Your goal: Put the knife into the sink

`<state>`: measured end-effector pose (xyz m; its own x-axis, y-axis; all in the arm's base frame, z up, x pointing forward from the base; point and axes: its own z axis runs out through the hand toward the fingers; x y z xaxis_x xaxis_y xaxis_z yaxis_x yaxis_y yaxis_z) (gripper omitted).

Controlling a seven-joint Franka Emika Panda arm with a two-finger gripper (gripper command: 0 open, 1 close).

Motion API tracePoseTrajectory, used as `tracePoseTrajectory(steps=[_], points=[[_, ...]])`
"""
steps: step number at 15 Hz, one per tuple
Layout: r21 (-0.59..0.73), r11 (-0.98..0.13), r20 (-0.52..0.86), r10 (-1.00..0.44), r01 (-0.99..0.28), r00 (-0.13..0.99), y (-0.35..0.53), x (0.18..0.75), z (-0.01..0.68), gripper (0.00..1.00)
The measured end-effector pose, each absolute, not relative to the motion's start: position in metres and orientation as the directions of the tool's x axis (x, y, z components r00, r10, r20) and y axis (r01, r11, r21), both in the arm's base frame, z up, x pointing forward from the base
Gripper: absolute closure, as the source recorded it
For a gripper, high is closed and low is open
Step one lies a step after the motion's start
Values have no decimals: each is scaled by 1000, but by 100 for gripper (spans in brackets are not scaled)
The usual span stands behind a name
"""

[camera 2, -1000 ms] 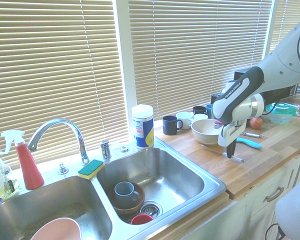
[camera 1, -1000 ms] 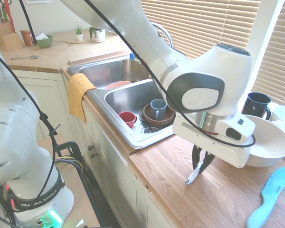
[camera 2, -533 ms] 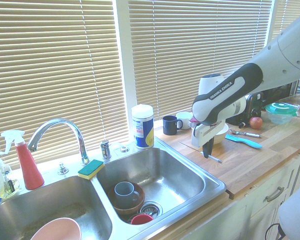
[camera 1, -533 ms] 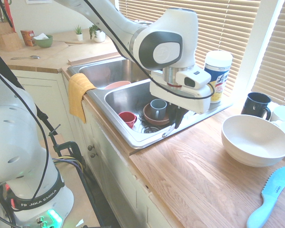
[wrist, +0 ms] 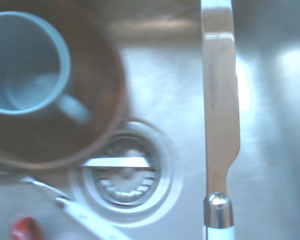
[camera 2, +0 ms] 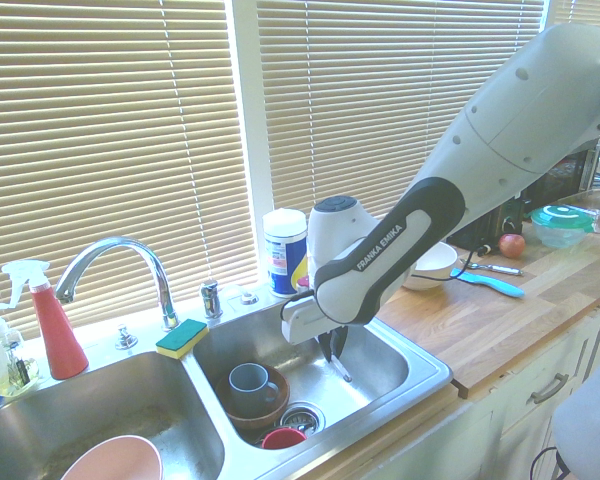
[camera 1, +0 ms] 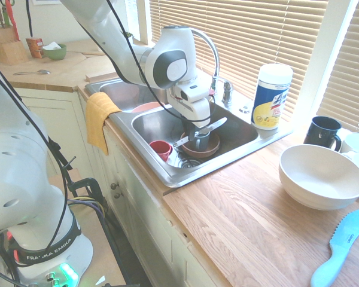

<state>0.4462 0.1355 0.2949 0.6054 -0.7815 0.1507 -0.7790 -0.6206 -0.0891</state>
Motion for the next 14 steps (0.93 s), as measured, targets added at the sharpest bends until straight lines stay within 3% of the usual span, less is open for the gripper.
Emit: tracePoseTrajectory(steps=[14], points=[[-29,-624,102,-779,-781,619,136,502,138,100]])
